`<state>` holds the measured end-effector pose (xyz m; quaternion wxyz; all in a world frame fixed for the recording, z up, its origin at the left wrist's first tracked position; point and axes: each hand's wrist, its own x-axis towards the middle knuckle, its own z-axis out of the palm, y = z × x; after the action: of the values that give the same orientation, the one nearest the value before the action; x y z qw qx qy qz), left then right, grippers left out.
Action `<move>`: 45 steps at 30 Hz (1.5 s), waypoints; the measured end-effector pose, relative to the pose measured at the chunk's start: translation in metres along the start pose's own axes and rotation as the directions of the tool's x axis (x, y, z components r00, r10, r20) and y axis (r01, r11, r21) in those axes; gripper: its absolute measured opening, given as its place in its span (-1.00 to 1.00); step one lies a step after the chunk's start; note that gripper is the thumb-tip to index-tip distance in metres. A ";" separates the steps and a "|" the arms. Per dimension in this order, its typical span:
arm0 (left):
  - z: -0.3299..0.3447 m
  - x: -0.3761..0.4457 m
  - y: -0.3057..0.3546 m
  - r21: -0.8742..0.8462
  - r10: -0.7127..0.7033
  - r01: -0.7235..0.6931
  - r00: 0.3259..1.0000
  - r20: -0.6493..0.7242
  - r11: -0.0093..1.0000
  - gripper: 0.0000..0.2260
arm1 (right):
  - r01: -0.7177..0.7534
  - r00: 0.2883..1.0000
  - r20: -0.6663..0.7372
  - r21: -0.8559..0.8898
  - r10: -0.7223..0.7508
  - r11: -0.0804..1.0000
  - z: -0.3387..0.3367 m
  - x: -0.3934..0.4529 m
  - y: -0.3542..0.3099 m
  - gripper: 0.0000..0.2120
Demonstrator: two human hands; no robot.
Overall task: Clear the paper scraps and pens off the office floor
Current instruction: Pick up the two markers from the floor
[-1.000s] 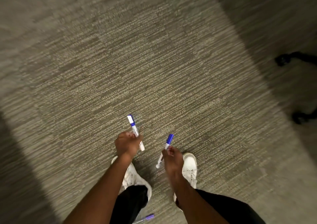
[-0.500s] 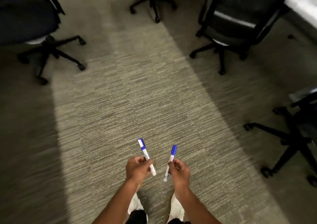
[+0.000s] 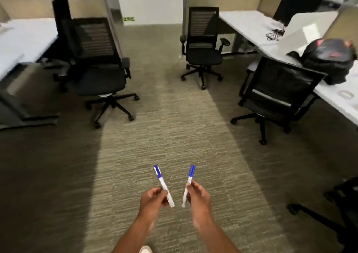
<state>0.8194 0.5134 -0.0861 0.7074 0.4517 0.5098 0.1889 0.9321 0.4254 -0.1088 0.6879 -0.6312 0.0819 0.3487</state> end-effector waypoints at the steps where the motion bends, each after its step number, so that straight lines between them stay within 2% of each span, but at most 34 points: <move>1: 0.000 -0.003 0.007 -0.024 0.014 -0.014 1.000 -0.005 1.000 -0.91 | 0.010 1.000 0.023 0.006 -0.010 1.000 0.005 -0.003 -0.009 -0.88; 8: -0.003 -0.013 0.053 -0.121 0.119 -0.124 0.991 -0.054 0.985 -0.83 | 0.069 0.981 0.175 0.052 -0.077 0.996 0.048 -0.012 -0.065 -0.86; 14: -0.031 -0.005 0.083 -0.254 0.151 -0.182 0.979 -0.137 0.950 -0.91 | 0.096 0.956 0.277 0.012 -0.095 0.995 0.105 -0.020 -0.078 -0.87; 22: -0.128 0.030 0.112 -0.291 0.178 -0.237 0.961 -0.213 0.927 -0.84 | 0.105 0.910 0.410 -0.099 -0.055 0.990 0.213 -0.041 -0.047 -0.88; 27: -0.209 0.043 0.114 -0.264 0.193 -0.269 0.940 -0.280 0.926 -0.83 | 0.090 0.851 0.524 -0.196 0.026 0.976 0.289 -0.064 -0.008 -0.89; 31: -0.273 0.041 0.112 -0.237 0.244 -0.322 0.921 -0.305 0.917 -0.83 | 0.074 0.767 0.632 -0.259 0.112 0.963 0.345 -0.091 0.034 -0.92; 37: -0.350 0.033 0.106 -0.327 0.185 -0.386 0.842 -0.507 0.863 -0.81 | 0.115 0.567 0.774 -0.416 0.284 0.902 0.416 -0.125 0.090 -0.88; 41: -0.401 0.022 0.102 -0.342 0.130 -0.440 0.751 -0.648 0.830 -0.83 | 0.137 0.426 0.796 -0.526 0.430 0.839 0.472 -0.140 0.138 -0.86; 45: -0.448 0.015 0.106 -0.310 0.046 -0.437 0.636 -0.770 0.845 -0.83 | 0.196 0.289 0.778 -0.618 0.558 0.761 0.529 -0.158 0.182 -0.82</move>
<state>0.4468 0.7791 -0.0384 0.4938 0.2169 0.6215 0.5682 0.5354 0.8480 -0.0687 0.3065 -0.4726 -0.3764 0.7356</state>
